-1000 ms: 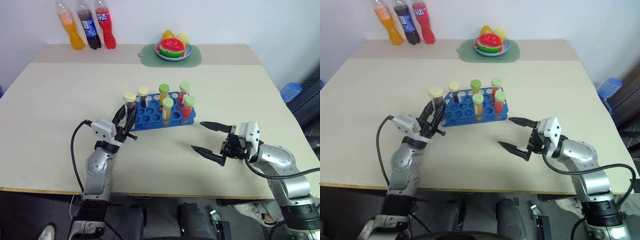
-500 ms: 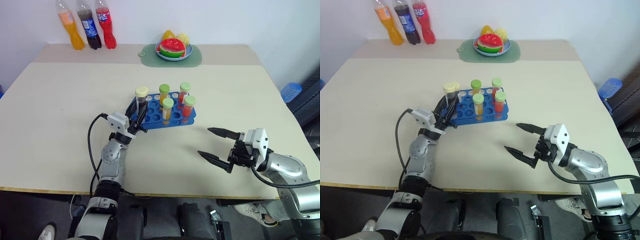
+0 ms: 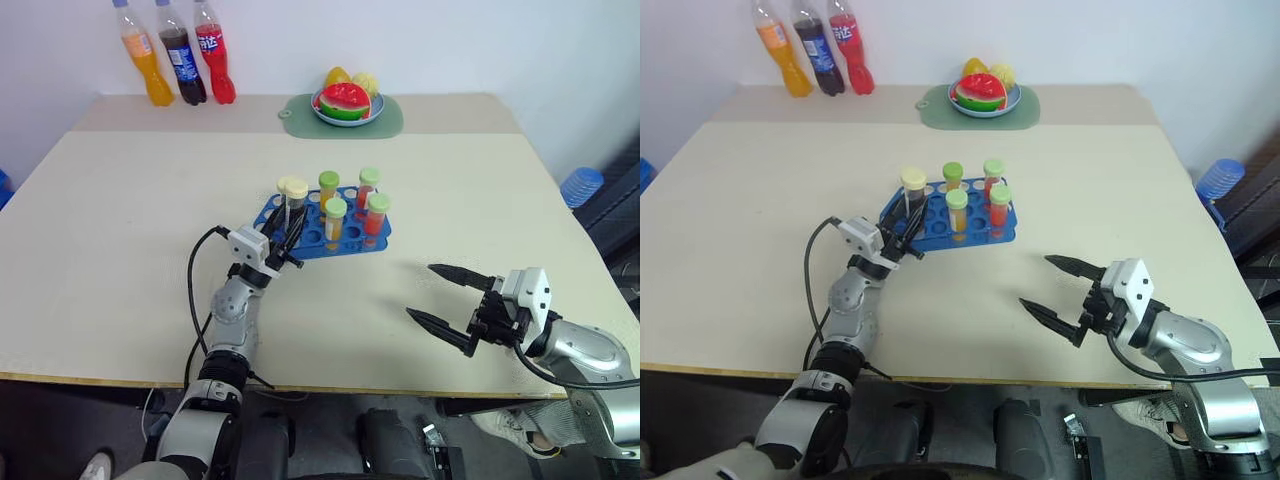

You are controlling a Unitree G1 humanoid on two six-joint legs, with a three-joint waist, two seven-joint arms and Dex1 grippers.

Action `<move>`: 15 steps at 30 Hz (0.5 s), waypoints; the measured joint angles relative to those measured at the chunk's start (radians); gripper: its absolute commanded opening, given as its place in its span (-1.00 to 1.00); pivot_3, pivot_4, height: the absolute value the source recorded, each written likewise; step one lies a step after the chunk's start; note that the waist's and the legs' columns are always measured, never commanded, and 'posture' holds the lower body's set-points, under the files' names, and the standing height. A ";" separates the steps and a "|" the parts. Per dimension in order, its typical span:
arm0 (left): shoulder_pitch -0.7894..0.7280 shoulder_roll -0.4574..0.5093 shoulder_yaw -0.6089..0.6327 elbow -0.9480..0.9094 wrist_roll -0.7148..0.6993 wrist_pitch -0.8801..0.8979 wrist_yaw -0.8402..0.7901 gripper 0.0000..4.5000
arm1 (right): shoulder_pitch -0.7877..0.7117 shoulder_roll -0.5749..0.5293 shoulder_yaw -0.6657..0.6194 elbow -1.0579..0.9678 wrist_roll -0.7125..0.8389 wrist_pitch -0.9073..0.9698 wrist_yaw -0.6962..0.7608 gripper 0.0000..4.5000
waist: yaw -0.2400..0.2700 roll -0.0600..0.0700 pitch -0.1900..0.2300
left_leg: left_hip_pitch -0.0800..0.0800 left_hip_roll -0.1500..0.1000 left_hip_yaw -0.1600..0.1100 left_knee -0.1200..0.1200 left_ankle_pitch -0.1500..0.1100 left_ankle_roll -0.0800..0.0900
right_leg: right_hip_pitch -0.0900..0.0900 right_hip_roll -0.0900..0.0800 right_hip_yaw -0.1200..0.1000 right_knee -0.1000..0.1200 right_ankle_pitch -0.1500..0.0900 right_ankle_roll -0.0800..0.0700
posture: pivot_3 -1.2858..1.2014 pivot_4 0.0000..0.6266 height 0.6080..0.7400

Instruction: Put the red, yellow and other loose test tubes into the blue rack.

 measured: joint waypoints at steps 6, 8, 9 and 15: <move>-0.016 0.002 0.001 0.025 0.009 -0.001 0.025 -0.60 | -0.003 0.000 0.000 -0.009 0.000 0.000 -0.004 1.00 | 0.003 0.000 0.000 | 0.001 0.000 0.000 0.000 0.000 0.000 | 0.001 0.000 0.000 0.000 0.000 0.000 | 0.03 -0.52 1.00; -0.025 0.005 0.004 0.035 0.013 -0.001 0.032 -0.60 | -0.003 0.000 0.000 -0.009 0.000 0.000 -0.004 1.00 | 0.002 -0.001 0.000 | 0.001 0.000 -0.001 0.000 0.000 0.000 | 0.001 0.000 0.000 0.000 0.000 0.000 | 0.03 -0.52 1.00; -0.027 0.006 0.007 0.037 0.014 -0.001 0.035 -0.60 | -0.003 0.000 0.000 -0.009 0.000 0.000 -0.005 1.00 | 0.002 -0.001 0.000 | 0.000 0.000 -0.001 0.000 0.000 0.000 | 0.001 0.000 0.000 0.000 0.000 0.000 | 0.03 -0.52 1.00; -0.032 0.007 0.008 0.048 0.018 -0.007 0.030 -0.60 | -0.003 0.003 0.000 -0.009 -0.001 -0.001 -0.013 1.00 | 0.000 -0.001 0.000 | 0.001 0.000 -0.001 0.000 0.000 0.000 | 0.001 0.000 0.000 0.000 0.000 0.000 | 0.03 -0.52 1.00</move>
